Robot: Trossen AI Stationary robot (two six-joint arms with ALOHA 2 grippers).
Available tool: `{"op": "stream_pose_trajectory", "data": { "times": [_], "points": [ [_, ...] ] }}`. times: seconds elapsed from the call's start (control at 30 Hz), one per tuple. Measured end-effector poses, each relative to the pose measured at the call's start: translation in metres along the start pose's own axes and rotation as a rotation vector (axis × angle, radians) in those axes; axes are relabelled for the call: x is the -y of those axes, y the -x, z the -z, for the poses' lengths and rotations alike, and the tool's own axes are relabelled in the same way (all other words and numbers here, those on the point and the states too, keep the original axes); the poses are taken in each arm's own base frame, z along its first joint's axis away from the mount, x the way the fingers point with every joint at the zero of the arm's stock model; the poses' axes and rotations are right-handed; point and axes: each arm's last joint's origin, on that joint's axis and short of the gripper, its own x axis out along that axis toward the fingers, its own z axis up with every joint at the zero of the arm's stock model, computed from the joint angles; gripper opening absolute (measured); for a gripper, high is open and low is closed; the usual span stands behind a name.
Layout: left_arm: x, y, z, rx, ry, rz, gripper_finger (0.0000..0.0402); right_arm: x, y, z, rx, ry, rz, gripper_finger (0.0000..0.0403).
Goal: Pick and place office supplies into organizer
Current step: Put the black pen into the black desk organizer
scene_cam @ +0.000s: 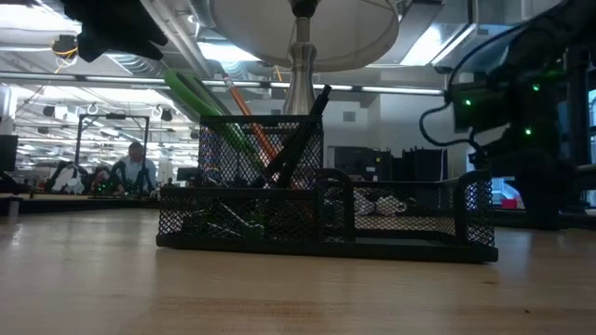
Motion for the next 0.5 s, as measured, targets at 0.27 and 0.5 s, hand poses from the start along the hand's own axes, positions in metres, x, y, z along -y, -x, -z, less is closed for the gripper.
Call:
{"op": "stream_pose_trajectory", "data": {
  "times": [0.27, 0.5],
  "points": [
    [-0.0005, 0.0, -0.0006, 0.022, -0.003, -0.018, 0.0127, 0.0018, -0.0068, 0.0049, -0.013, -0.071, -0.012, 0.0152],
    [-0.0011, 0.0, -0.0012, 0.043, -0.004, -0.035, 0.0127, 0.0017, -0.0069, 0.0048, -0.011, -0.079, -0.01, 0.0102]
  ]
}}
